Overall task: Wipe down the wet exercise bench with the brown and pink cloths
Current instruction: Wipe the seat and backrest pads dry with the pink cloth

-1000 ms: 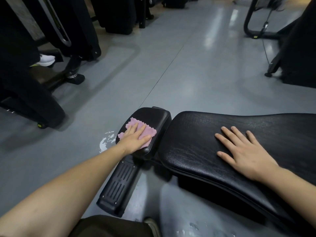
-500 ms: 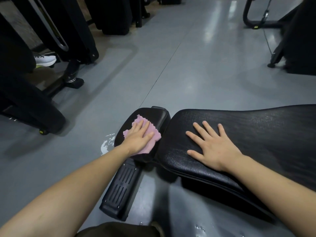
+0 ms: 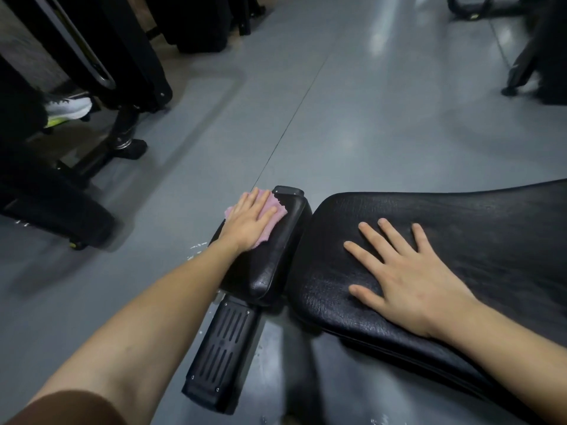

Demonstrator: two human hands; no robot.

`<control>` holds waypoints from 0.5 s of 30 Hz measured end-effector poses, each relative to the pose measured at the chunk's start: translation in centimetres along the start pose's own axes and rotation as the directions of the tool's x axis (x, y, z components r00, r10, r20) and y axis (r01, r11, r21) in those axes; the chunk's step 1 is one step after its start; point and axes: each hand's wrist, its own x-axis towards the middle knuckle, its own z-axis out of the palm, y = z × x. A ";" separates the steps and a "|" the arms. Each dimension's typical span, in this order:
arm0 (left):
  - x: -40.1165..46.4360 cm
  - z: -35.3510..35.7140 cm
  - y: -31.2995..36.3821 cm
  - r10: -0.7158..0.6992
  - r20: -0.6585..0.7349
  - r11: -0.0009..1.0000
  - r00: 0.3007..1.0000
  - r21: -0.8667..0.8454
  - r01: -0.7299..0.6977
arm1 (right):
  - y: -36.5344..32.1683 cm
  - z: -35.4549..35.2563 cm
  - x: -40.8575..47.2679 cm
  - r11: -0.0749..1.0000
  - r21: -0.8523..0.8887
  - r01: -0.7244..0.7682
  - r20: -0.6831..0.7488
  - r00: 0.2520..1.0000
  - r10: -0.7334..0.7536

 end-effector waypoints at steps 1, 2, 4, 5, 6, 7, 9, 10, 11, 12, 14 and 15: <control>0.2 -0.1 0.2 -0.016 -0.003 1.000 1.000 0.005 0.016 | 0.0 0.0 0.0 1.000 0.000 0.000 -0.004 1.000 0.000; 0.1 -0.1 0.5 -0.017 0.000 1.000 1.000 0.011 0.017 | 0.0 0.0 0.0 1.000 0.000 -0.002 -0.004 1.000 0.002; -0.2 0.2 0.7 0.037 0.023 0.999 0.999 0.023 -0.037 | 0.0 0.0 0.0 1.000 0.003 -0.005 0.007 1.000 0.005; -0.6 0.4 0.8 0.092 0.028 0.995 0.995 0.027 -0.092 | 0.0 -0.1 0.0 1.000 0.005 -0.007 0.016 1.000 0.007; -1.1 0.5 1.1 0.147 0.029 0.989 0.989 0.022 -0.147 | -0.1 -0.2 -0.1 1.000 0.005 -0.008 0.030 1.000 0.008; -1.8 0.5 1.6 0.192 0.026 0.981 0.981 0.018 -0.192 | -0.1 -0.3 -0.1 1.000 0.003 -0.006 0.040 0.999 0.006; -3.4 0.5 2.5 0.260 0.024 0.965 0.965 0.022 -0.260 | -0.1 -0.6 -0.2 1.000 0.005 -0.006 0.069 0.998 0.005; -4.4 0.5 2.9 0.291 0.029 0.956 0.956 0.029 -0.292 | -0.1 -0.7 -0.2 1.000 0.009 -0.008 0.083 0.997 0.007; -5.3 0.6 3.0 0.327 0.034 0.944 0.944 0.040 -0.328 | -0.1 -0.9 -0.2 1.000 0.014 -0.007 0.089 0.996 0.006; -6.3 0.6 2.8 0.369 0.037 0.927 0.929 0.050 -0.371 | -0.1 -1.1 -0.3 1.000 0.019 -0.004 0.088 0.996 0.002; -8.2 0.7 1.8 0.441 0.044 0.895 0.896 0.055 -0.443 | -0.2 -1.3 -0.3 0.999 0.032 0.011 0.066 0.998 -0.013; -9.2 0.9 1.0 0.477 0.050 0.875 0.878 0.065 -0.479 | -0.2 -1.2 -0.3 0.999 0.040 0.016 0.051 0.999 -0.018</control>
